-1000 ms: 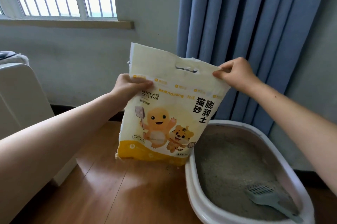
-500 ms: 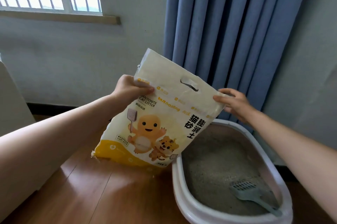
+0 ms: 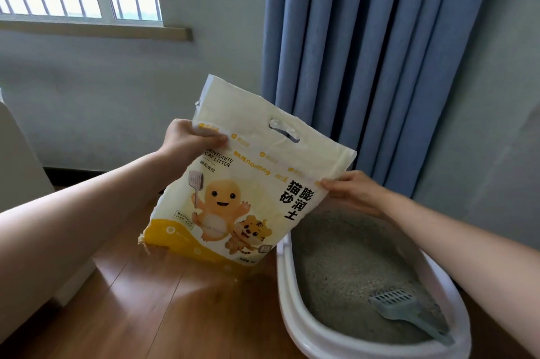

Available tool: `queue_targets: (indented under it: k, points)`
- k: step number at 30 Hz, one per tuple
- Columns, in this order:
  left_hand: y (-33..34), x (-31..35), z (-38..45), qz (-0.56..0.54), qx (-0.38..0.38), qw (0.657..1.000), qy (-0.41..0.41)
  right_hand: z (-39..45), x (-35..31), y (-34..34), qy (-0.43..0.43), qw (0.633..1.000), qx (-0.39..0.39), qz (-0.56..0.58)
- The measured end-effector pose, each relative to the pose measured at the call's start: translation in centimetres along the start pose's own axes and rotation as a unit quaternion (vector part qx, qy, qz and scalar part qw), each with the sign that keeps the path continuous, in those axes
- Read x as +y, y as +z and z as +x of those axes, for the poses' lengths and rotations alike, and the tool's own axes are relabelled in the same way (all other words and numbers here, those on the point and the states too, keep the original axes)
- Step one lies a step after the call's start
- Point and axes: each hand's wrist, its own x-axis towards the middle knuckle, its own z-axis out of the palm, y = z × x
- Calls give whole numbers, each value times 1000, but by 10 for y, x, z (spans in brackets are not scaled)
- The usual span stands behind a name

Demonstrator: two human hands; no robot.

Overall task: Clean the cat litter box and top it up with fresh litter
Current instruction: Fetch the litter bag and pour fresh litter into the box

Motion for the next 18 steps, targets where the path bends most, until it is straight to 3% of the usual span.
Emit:
queue_targets:
  k: [2, 5, 8, 18]
  points:
    - [-4, 1, 0, -12, 11, 1000, -3, 2, -7, 8, -38, 997, 70, -14]
    - [-16, 2, 0, -44, 13, 999, -13, 7, -17, 23, -81, 989, 108, 56]
    - [-27, -7, -8, -75, 0, 996, -42, 12, -31, 32, -105, 982, 154, 31]
    - [-65, -22, -25, -102, 4, 992, -73, 14, -54, 70, -132, 980, 146, -5]
